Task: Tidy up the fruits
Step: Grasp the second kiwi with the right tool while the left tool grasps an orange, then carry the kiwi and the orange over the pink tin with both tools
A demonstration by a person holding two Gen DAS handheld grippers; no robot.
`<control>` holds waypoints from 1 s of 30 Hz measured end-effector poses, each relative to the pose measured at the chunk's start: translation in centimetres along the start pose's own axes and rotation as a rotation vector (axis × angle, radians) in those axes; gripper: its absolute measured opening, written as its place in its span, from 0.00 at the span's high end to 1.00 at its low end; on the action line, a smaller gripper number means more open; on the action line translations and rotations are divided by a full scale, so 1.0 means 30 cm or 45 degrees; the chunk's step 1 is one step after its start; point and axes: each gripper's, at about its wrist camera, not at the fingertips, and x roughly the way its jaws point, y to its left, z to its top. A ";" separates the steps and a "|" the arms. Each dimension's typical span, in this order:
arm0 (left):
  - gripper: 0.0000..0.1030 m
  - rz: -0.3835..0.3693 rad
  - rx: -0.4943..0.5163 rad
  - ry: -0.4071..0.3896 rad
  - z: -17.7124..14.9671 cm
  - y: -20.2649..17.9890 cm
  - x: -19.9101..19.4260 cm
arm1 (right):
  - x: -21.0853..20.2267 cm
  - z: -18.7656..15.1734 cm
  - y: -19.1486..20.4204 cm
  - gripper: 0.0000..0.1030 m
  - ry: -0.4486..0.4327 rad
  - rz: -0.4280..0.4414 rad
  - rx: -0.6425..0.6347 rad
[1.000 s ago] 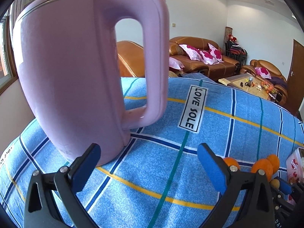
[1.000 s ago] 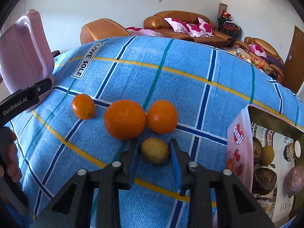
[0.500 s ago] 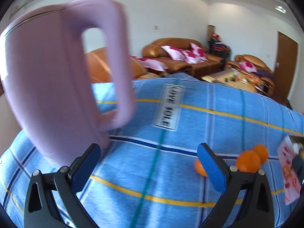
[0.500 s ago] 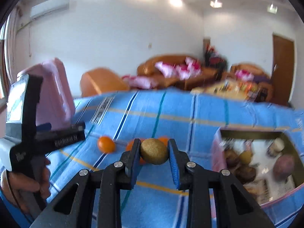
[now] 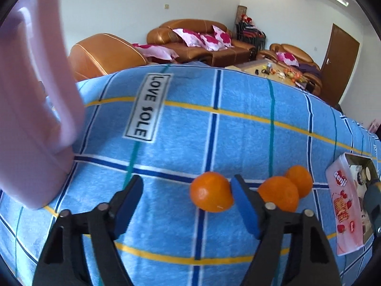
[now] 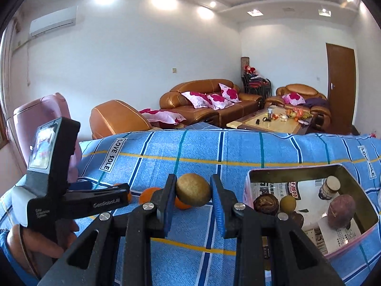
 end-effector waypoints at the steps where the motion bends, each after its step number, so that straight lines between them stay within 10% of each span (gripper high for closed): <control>1: 0.29 0.006 0.018 0.007 0.004 -0.017 0.003 | 0.000 0.000 -0.006 0.70 0.005 0.002 0.009; 12: 0.39 -0.006 0.076 0.070 0.005 -0.070 0.052 | 0.020 0.014 0.006 0.70 0.021 0.009 0.004; 19: 0.66 -0.057 0.030 0.046 -0.008 -0.028 0.034 | 0.023 0.013 0.002 0.70 0.021 0.010 0.004; 30: 0.66 0.118 -0.012 -0.328 -0.059 0.001 -0.139 | -0.063 0.010 0.024 0.70 -0.213 0.021 -0.056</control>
